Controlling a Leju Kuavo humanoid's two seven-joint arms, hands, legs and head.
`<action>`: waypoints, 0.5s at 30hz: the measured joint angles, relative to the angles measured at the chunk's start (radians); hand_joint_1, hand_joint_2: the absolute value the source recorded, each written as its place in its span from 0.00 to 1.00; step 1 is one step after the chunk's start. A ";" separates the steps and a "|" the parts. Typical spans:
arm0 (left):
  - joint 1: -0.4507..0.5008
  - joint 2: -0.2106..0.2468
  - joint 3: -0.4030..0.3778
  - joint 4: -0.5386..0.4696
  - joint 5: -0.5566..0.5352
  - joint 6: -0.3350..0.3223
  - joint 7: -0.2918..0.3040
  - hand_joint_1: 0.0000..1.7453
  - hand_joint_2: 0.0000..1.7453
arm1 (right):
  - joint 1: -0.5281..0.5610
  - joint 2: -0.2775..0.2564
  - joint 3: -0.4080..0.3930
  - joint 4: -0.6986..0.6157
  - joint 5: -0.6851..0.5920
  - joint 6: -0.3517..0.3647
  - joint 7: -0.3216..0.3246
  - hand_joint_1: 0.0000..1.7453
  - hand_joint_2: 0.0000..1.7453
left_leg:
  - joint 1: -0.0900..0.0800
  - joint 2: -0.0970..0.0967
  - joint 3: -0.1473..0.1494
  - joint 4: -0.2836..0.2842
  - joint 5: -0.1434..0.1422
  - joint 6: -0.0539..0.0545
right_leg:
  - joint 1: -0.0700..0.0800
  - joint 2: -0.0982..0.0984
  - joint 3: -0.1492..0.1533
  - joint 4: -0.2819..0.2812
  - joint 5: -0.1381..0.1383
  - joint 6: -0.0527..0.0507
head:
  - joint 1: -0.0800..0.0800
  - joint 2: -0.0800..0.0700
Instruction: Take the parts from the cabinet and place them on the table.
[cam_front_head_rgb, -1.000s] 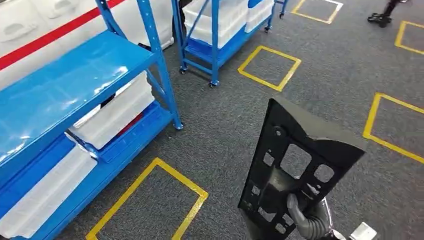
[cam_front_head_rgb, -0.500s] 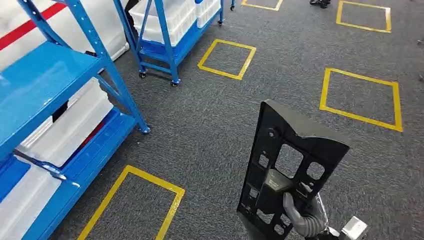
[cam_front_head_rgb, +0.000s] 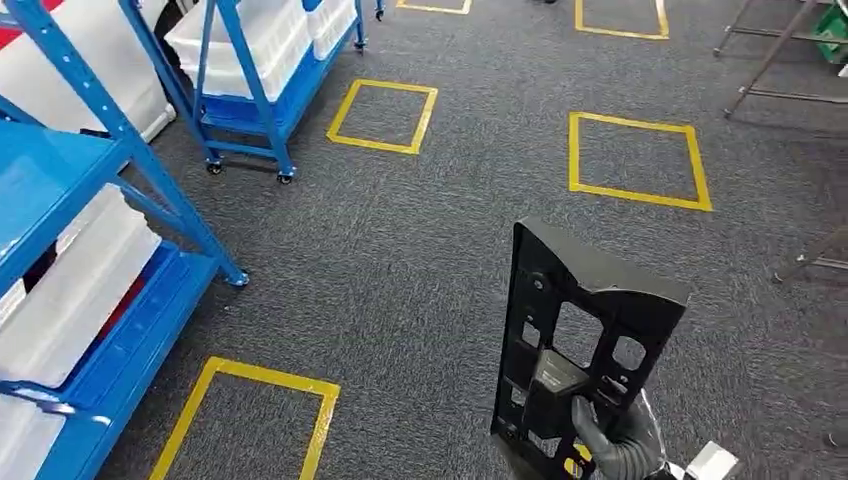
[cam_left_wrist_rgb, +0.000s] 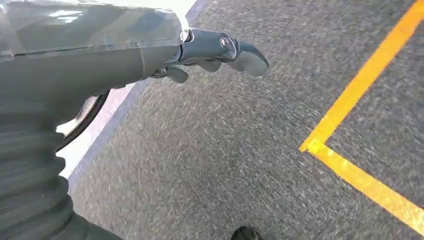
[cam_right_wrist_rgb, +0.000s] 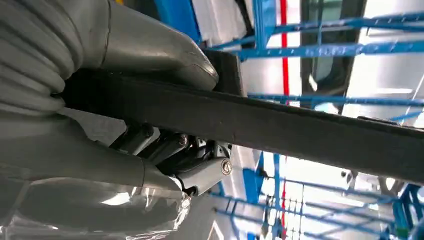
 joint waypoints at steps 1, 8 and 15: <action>0.000 0.000 0.000 0.000 0.000 -0.003 0.000 0.00 1.00 | 0.000 -0.005 0.000 0.000 0.000 -0.003 0.000 1.00 1.00 | 0.002 0.012 -0.003 0.010 -0.006 -0.005 | -0.002 -0.020 0.057 -0.097 0.041 0.005 | 0.000 0.000; 0.001 0.008 0.000 0.001 0.011 -0.018 -0.005 0.00 1.00 | 0.008 -0.026 0.003 -0.008 -0.013 -0.041 0.000 1.00 1.00 | 0.007 0.032 -0.009 0.056 -0.044 -0.049 | 0.007 -0.017 0.090 -0.182 0.059 -0.046 | 0.000 0.000; 0.008 0.013 0.002 0.002 0.014 -0.027 -0.011 0.00 1.00 | 0.008 -0.029 0.005 -0.015 -0.018 -0.053 0.000 1.00 1.00 | 0.012 -0.060 -0.106 0.297 -0.139 -0.044 | 0.017 0.070 0.074 -0.181 0.073 -0.058 | 0.000 0.000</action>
